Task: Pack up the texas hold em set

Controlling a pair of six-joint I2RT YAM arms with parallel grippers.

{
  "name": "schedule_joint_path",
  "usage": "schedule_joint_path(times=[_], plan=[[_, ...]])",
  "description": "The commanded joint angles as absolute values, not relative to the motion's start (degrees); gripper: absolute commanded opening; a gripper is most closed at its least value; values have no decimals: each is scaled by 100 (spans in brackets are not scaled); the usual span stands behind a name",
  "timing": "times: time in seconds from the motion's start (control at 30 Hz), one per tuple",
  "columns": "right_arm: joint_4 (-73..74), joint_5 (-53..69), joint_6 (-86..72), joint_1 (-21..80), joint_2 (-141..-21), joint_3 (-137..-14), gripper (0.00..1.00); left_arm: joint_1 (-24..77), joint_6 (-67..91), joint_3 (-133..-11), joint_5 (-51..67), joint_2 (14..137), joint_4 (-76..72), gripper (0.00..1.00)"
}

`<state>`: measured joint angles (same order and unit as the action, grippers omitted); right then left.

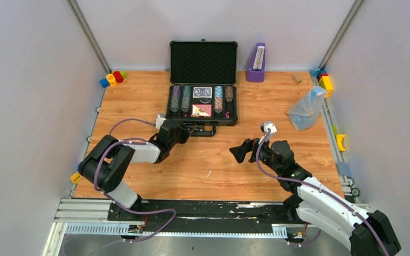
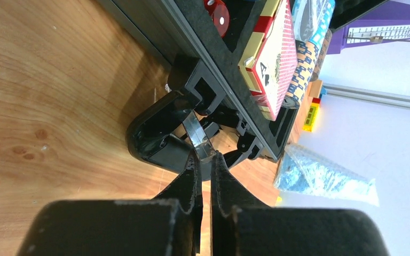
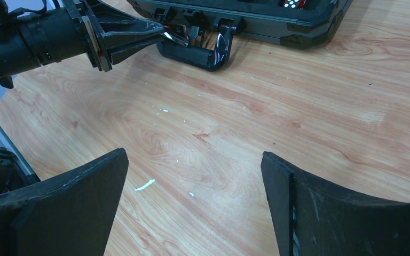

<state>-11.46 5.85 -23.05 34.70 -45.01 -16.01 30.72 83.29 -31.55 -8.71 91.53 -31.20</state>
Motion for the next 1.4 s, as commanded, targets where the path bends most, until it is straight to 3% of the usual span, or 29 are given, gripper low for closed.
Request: schedule_joint_path(times=[0.0, 0.53, 0.8, 1.1, 1.17, 1.2, 1.27, 1.37], plan=[[-1362, 540, -2338, 3499, -4440, -1645, 98, 3085, 8237, -3040, -1060, 8762, -3010, 0], [-1371, 587, -2338, 3496, -4447, -1660, 98, 3084, 7268, -3043, -1157, 7161, -2108, 0], [-1362, 598, -2326, 3496, -4426, -1669, 97, 3053, 6261, -3854, -626, 7755, -2722, 0], [-1311, 540, -2291, 3496, -4398, -1675, 97, 2536, 6258, -4810, 439, 9034, -2952, 1], [-1293, 512, -2278, 3498, -4386, -1679, 97, 2505, 6203, -4925, 478, 9073, -2629, 23], [-1284, 499, -2277, 3494, -4378, -1678, 97, 2516, 6182, -4918, 472, 9059, -2397, 41], [-1290, 481, -2276, 3495, -4366, -1670, 98, 2528, 6076, -4807, 506, 8949, -2164, 59], [-1317, 491, -2288, 3498, -4397, -1661, 98, 2556, 5537, -4645, 886, 8706, -1840, 72]])
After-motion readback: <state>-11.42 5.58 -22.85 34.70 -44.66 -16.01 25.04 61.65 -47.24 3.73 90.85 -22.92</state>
